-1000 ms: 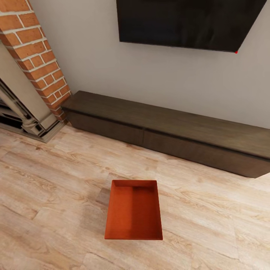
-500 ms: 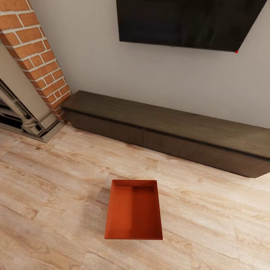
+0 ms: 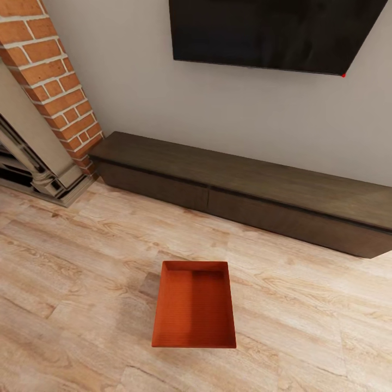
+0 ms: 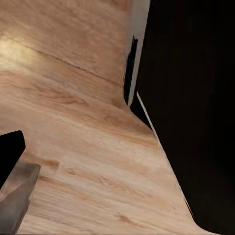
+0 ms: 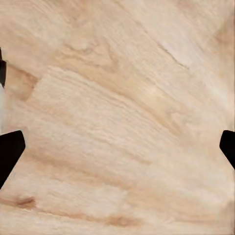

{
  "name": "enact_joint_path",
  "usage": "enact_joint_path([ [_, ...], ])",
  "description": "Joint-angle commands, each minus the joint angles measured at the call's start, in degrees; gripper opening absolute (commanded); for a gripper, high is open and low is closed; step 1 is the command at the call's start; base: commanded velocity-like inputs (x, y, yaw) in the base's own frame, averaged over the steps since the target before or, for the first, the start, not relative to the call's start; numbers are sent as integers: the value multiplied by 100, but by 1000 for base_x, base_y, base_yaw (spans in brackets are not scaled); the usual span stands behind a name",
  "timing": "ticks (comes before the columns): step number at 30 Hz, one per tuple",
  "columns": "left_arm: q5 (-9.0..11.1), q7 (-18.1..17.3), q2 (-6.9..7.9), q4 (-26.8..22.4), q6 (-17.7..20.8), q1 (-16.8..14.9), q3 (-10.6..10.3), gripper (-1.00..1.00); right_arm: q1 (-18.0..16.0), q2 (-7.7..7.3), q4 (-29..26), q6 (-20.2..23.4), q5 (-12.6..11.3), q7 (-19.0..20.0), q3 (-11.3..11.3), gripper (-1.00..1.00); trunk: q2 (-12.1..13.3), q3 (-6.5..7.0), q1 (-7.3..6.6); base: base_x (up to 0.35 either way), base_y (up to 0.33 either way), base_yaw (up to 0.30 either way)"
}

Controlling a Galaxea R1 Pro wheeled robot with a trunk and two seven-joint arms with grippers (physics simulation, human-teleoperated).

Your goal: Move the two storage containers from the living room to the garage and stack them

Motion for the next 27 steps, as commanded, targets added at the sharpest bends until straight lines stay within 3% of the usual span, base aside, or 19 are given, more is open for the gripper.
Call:
enact_joint_path([
  [1,345,3,284,-323,321,-19,131,100,-89,-37,-134,23,-33,-261,37,100,-1,-3,0,0,0,0],
  [4,1041,10,722,-609,1032,-144,339,100,-725,-69,-34,41,-351,-439,29,100,-1,-3,0,0,0,0],
  [6,1242,22,852,-660,1244,-336,378,100,-1122,-80,136,39,-569,-469,28,100,-1,-3,0,0,0,0],
  [8,1379,176,934,-644,1386,-741,402,100,-1624,-85,341,31,-795,-488,27,100,-1,-3,0,0,0,0],
  [11,1444,626,950,-514,1461,-1300,414,100,-2029,-74,450,-5,-920,-497,27,100,-1,-3,0,0,0,0],
  [12,1440,908,927,-404,1523,-1667,413,100,-2138,-36,476,-47,-949,-495,27,100,-1,-3,0,0,0,0],
  [14,1438,1052,897,-338,1573,-1912,412,100,-2179,-5,482,-93,-957,-494,29,100,-1,-3,0,0,0,0],
  [16,1430,1207,810,-258,1651,-2392,406,100,-2265,136,489,-200,-970,-493,33,100,-1,-3,0,0,0,0],
  [18,1425,1246,739,-238,1673,-2597,401,100,-2311,268,491,-232,-975,-493,34,100,-1,-3,0,0,0,0],
  [19,1394,1287,490,-218,1699,-2937,387,100,-2369,585,493,-265,-981,-493,35,100,-1,-3,0,0,0,0],
  [22,1252,1308,124,-215,1704,-3173,351,100,-2393,896,499,-278,-986,-493,35,100,-1,-3,0,0,0,0],
  [23,1093,1312,-93,-227,1706,-3243,315,100,-2399,1038,500,-282,-985,-493,35,100,-1,-3,0,0,0,0],
  [24,533,1318,-582,-232,1697,-3316,172,100,-2406,1224,502,-284,-982,-491,31,100,-1,-3,0,0,0,0],
  [25,339,1319,-706,-225,1687,-3326,119,100,-2406,1255,502,-285,-982,-490,30,100,-1,-3,0,0,0,0],
  [26,-48,1323,-913,-216,1664,-3340,28,100,-2405,1322,504,-286,-981,-488,32,100,-1,-3,0,0,0,0],
  [27,-226,1327,-993,-218,1655,-3345,-5,100,-2406,1363,505,-286,-981,-487,33,100,-1,-3,0,0,0,0],
])
